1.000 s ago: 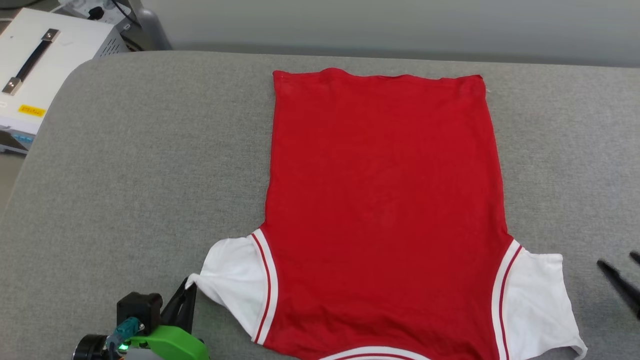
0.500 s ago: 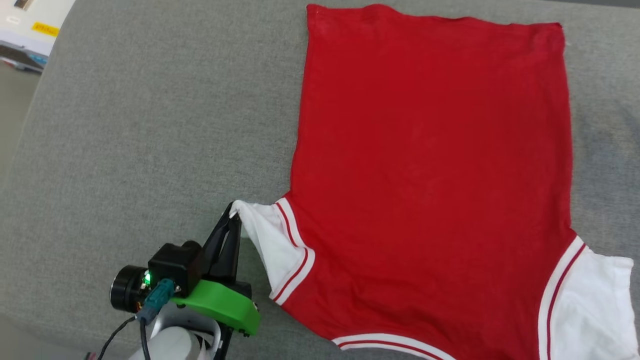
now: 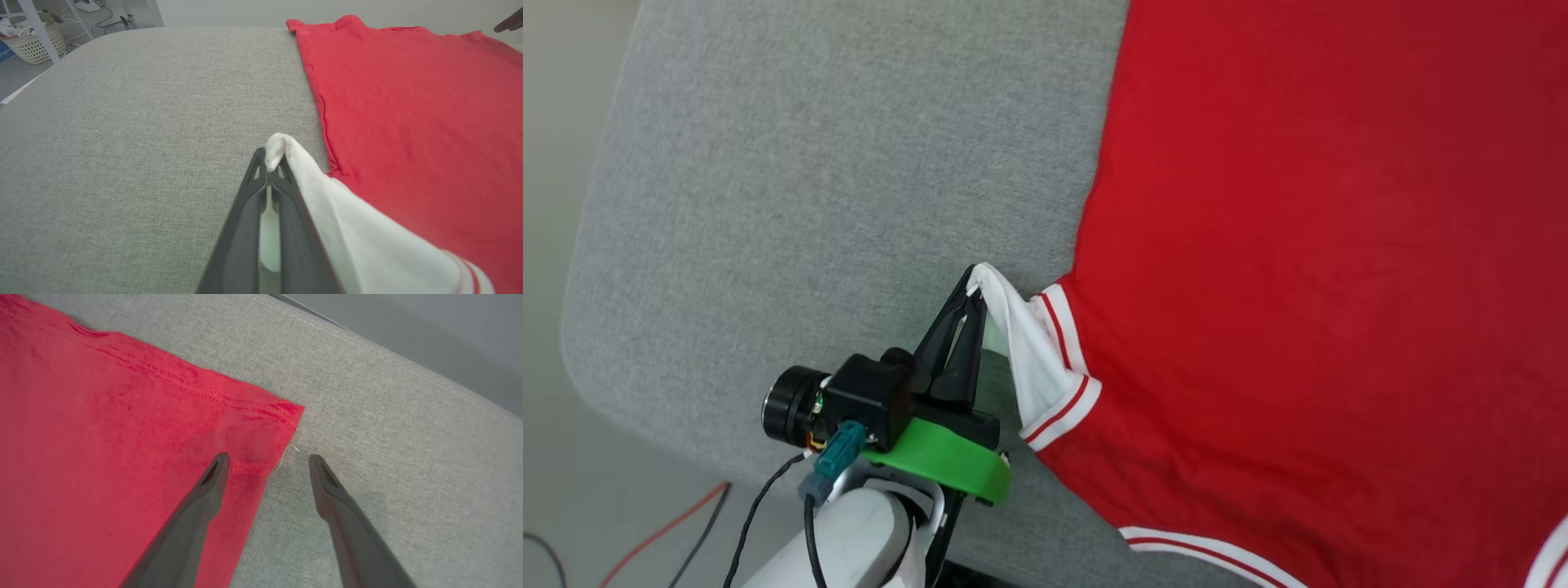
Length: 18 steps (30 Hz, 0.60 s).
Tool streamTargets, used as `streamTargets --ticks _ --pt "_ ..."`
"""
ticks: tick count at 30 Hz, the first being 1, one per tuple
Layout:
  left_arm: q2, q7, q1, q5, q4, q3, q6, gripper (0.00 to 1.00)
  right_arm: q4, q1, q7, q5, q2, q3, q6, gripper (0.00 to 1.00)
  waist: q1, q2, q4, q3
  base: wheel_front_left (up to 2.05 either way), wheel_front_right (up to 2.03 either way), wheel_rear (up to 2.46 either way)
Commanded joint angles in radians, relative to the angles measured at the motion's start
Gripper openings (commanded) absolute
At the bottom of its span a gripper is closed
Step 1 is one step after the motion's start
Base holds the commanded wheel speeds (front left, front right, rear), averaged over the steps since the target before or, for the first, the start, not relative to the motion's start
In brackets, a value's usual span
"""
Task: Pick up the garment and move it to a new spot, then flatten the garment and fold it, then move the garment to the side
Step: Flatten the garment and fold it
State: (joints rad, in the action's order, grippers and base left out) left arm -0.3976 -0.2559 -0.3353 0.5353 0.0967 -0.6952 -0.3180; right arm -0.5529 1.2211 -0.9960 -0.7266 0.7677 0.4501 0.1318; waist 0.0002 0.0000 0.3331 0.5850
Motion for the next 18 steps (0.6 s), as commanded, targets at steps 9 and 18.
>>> streamTargets --ticks 9,18 --pt "0.042 -0.006 0.011 -0.031 -0.047 0.058 0.045 0.00 -0.070 -0.091 -0.044 -0.015 -0.018 0.017 -0.001 0.00 -0.0002 0.0000 0.063 0.055 0.00 0.00 0.00" --pt "0.046 -0.006 0.065 -0.039 -0.105 0.125 0.089 0.00 -0.017 -0.064 0.117 -0.019 -0.022 0.016 -0.001 0.00 -0.0002 0.0000 0.004 -0.059 0.00 0.00 0.00"
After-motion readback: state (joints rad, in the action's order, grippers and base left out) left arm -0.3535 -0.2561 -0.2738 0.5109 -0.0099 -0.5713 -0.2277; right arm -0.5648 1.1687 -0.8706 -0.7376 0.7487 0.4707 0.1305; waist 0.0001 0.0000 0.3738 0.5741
